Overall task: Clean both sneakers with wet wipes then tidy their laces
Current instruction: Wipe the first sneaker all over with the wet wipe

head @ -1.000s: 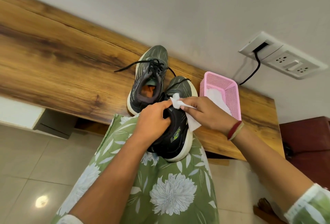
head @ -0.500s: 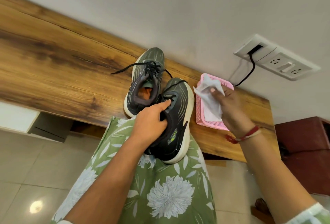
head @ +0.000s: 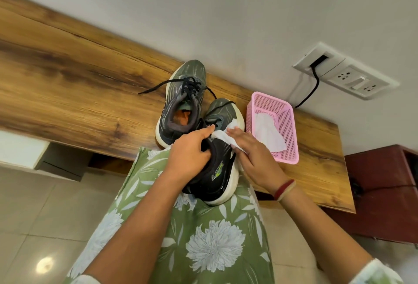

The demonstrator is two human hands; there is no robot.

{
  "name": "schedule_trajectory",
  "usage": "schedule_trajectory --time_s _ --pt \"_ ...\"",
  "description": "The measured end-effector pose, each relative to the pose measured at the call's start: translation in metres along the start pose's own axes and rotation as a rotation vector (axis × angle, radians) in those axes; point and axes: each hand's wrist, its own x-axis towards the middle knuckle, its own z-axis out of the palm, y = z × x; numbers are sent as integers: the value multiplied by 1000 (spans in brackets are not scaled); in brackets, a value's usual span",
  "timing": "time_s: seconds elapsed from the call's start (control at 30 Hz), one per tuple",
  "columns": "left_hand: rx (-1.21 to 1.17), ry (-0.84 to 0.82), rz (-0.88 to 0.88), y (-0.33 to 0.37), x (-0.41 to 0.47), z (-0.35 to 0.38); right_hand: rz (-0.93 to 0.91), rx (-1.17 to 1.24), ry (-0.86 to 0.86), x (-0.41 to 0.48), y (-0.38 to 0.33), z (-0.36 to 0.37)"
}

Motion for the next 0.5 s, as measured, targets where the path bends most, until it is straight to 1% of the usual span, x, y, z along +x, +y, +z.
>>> schedule_trajectory --time_s 0.13,0.23,0.3,0.37,0.43,0.5 --pt "5 -5 -2 -2 1 1 -96 -44 -117 13 1 -12" --pt "6 -10 -4 -2 3 2 -81 -232 -178 36 17 -26" --pt "1 -10 -9 -2 3 2 -74 -291 -202 47 26 -31" --pt "1 -11 -9 -2 3 2 -101 -258 -224 48 23 -31" --pt "12 -11 -8 -2 2 2 -135 -111 -263 42 15 -32" --pt "23 -9 -7 -2 2 2 -146 -20 -303 38 11 -36"
